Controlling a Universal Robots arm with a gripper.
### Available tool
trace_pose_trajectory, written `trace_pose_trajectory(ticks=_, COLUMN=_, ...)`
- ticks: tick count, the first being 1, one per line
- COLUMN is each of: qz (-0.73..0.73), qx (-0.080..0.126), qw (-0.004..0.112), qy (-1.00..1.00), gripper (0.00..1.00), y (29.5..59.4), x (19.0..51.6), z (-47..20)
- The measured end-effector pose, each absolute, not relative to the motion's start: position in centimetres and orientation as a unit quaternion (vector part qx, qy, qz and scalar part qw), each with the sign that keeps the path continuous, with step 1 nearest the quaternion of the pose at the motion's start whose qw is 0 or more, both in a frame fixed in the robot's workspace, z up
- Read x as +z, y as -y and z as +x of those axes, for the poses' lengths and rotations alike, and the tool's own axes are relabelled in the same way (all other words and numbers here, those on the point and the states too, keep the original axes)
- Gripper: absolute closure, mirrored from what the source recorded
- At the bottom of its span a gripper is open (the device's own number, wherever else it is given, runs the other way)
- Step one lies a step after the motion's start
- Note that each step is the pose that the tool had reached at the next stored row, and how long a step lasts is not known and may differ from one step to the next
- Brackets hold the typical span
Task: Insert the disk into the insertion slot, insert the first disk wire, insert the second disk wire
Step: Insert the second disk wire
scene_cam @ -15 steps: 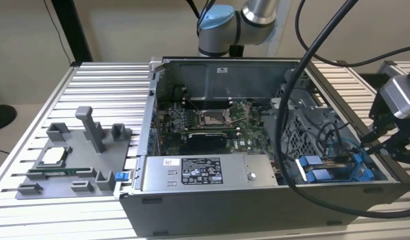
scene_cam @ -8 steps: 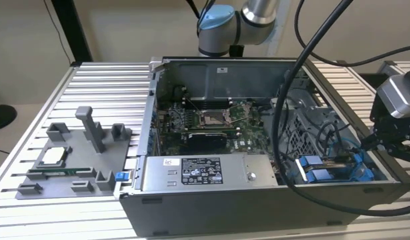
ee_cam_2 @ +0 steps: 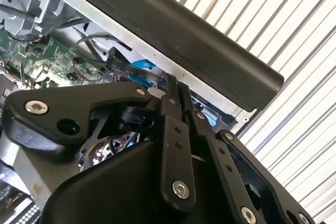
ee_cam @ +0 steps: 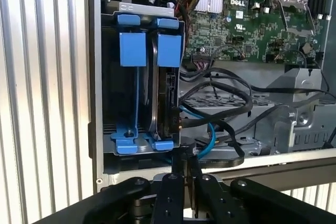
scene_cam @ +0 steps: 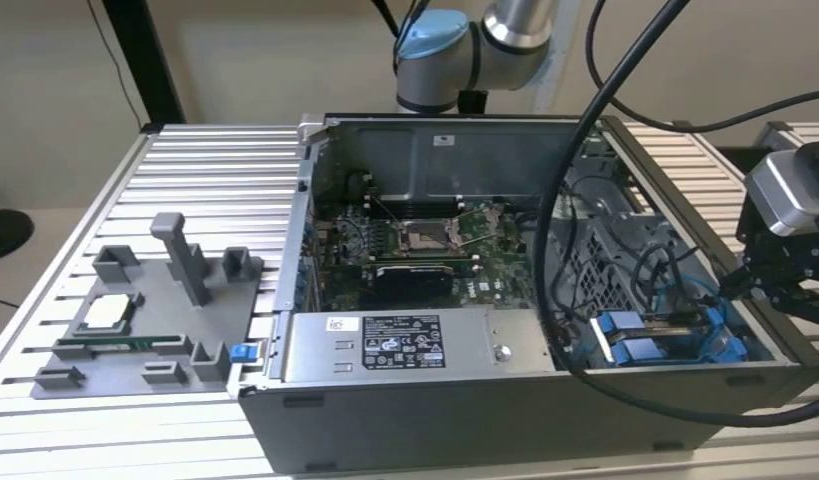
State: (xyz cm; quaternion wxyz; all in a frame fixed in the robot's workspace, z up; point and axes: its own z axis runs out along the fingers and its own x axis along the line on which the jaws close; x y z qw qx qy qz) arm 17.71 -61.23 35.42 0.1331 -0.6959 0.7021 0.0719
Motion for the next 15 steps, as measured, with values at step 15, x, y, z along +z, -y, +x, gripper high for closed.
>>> trace_pose_trajectory(ticks=15, qz=-0.691, qx=0.071, qw=0.134, qy=-0.707, gripper=1.0, y=61.01, x=35.45, z=17.4)
